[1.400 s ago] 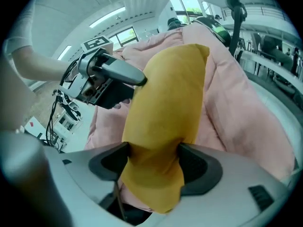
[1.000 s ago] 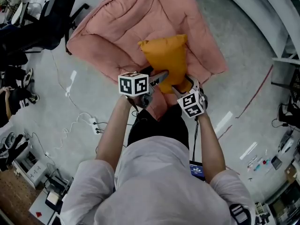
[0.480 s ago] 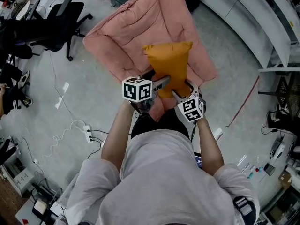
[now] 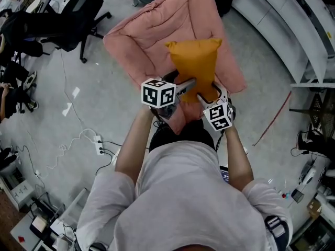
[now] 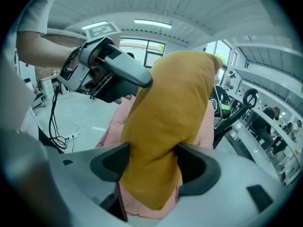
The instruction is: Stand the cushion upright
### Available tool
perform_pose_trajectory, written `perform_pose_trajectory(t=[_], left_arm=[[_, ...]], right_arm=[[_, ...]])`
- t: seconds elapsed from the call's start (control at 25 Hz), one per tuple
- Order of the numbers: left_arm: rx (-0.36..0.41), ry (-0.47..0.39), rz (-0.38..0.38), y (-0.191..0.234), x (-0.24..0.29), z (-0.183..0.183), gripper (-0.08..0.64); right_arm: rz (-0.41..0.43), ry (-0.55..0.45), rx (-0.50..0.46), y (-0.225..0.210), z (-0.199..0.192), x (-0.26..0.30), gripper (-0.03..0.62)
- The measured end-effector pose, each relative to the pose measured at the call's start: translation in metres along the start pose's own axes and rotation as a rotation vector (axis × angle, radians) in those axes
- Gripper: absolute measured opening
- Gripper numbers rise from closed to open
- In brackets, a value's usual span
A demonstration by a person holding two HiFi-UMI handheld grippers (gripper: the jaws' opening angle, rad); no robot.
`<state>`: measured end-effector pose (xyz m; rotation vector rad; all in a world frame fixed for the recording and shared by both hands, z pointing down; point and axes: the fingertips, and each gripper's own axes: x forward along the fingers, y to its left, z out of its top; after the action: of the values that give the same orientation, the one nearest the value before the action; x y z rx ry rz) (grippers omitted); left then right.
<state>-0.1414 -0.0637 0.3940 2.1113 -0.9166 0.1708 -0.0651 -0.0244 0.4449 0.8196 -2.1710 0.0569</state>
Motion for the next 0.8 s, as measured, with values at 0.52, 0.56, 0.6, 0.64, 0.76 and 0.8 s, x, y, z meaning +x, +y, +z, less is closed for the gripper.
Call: perform_pose_trajectory(t=[0.52,0.56,0.6,0.64,0.76,0.8], left_arm=[[-0.08,0.006,0.144,0.066,0.068,0.041,0.36],[-0.098,0.0,0.146,0.071,0.074,0.042,0.36],[-0.113,-0.009,0.146,0.076,0.082,0.043,0.36],[-0.117,-0.015,0.15,0.081,0.091,0.043,0.36],[-0.061,0.011,0.187,0.097,0.109,0.034,0.36],[-0.045,0.027,0.2,0.1,0.112,0.03,0.36]], right_arm=[[0.144,-0.043,-0.083,-0.074,0.006,0.079,0.327],[0.154,-0.046,-0.082,-0.078,0.002,0.085,0.325],[0.16,-0.052,-0.083,-0.084,-0.002,0.092,0.325],[0.164,-0.058,-0.088,-0.089,-0.007,0.101,0.325],[0.179,-0.069,-0.09,-0.094,-0.02,0.123,0.324],[0.186,-0.069,-0.084,-0.092,-0.024,0.128,0.324]])
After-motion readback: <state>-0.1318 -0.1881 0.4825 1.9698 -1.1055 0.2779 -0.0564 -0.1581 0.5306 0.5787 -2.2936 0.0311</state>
